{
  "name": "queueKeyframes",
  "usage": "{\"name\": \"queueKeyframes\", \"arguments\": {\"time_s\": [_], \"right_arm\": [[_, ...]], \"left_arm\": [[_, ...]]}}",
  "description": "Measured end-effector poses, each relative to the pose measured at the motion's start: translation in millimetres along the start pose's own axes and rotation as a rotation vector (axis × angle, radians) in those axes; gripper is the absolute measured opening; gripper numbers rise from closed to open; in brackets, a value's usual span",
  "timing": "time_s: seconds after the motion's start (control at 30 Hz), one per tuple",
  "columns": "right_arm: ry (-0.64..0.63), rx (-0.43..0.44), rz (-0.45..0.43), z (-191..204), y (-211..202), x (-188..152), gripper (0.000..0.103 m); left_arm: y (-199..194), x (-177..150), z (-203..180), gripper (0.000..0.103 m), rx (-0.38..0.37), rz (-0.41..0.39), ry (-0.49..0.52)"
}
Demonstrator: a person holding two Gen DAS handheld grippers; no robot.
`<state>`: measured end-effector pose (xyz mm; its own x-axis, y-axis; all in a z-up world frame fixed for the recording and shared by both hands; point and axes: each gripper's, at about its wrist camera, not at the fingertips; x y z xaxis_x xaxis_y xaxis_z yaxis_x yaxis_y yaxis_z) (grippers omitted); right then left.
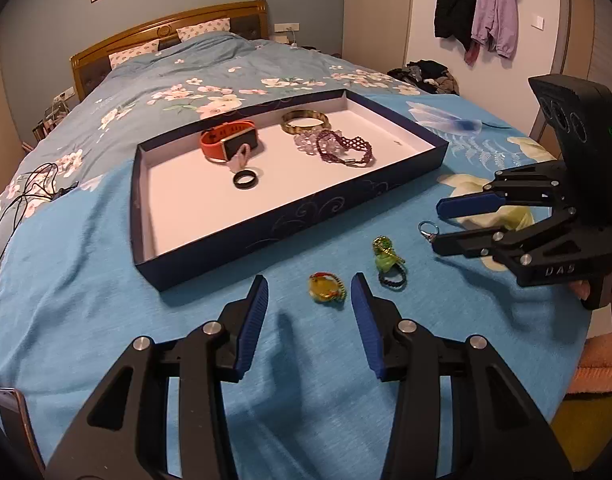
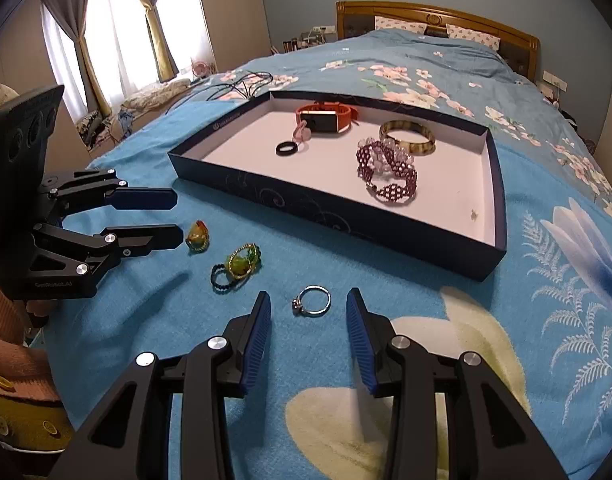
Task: Organize jewelry
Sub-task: 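Grasp the amber ring with the left tool while the right tool grasps the silver ring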
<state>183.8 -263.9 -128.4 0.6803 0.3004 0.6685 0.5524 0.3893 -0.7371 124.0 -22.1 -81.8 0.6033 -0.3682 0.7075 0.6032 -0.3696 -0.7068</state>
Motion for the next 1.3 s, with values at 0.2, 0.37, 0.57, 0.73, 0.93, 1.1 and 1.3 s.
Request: {"name": "queueKeyframes", "arguments": {"time_s": [0.2,0.37,0.57,0.73,0.93,1.1,1.3], "right_arm": [[-0.01,-0.029,0.013,3,6,2,0.035],[-0.002,-0.041,0.011,0,5,2,0.024],[-0.005,-0.033,0.01,1,4,1,0.006],[0.001,-0.03,0.007,0,2,1,0.003],[0.007,-0.03,-0.008,0,-1,1,0.003],[0.017,-0.026,-0.027,-3,-4,1,0.003],[0.037,-0.01,-0.059,-6,-12,1,0.003]], "left_arm": [[12,3,-2,0.042,-0.009,0.029,-0.006],[21,2,0,0.038,-0.017,0.064,-0.024],[23,1,-1,0.024,-0.039,0.073,-0.033],[23,1,2,0.018,-0.041,0.071,-0.055],[20,0,4,0.017,-0.041,0.064,-0.071],[17,-1,6,0.017,-0.04,0.054,-0.083],[13,-3,6,0.017,-0.039,0.038,-0.087]]}}
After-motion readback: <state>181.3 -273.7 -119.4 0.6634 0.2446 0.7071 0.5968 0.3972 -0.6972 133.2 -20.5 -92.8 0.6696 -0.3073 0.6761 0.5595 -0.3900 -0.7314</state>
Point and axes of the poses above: each gripper's, at about its wrist camera, not at the fingertips, and y roughly the way its jaws point, z to its left, x to its top, and after that the axes turned 2 degrees about -z, right-handed
